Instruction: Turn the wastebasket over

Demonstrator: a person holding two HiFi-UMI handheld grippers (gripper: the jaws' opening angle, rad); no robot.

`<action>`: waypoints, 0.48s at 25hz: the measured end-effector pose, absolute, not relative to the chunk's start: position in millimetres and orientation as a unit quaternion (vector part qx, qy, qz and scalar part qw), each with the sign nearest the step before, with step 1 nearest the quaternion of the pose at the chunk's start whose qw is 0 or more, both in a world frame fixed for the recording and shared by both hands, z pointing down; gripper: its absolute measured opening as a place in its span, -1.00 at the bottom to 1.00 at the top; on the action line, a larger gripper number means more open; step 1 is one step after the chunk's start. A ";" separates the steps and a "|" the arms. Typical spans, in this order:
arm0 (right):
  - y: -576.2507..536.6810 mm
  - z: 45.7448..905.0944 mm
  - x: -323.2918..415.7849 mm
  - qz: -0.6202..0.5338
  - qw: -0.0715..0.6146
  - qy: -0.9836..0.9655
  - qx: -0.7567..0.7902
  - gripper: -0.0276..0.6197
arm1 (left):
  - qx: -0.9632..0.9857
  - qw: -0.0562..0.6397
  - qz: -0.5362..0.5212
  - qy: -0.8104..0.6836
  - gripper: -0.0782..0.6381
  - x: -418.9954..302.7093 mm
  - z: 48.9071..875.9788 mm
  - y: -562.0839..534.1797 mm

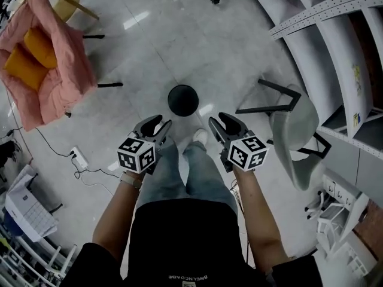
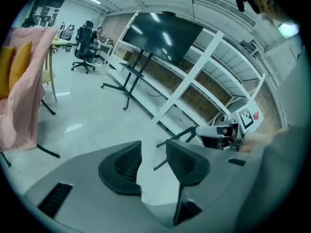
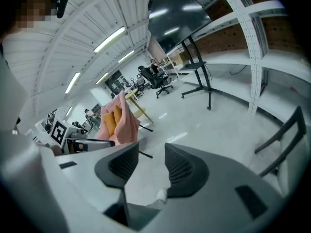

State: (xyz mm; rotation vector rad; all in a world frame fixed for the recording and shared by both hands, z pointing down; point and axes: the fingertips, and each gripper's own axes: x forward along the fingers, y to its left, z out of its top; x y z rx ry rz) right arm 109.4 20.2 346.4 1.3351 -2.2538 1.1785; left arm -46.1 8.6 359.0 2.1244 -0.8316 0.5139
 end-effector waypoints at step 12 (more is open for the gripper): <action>15.6 500.1 96.0 0.492 0.176 -0.714 0.466 -0.16 | 0.811 0.449 0.262 -0.267 -0.13 -58.1 517.9 1.1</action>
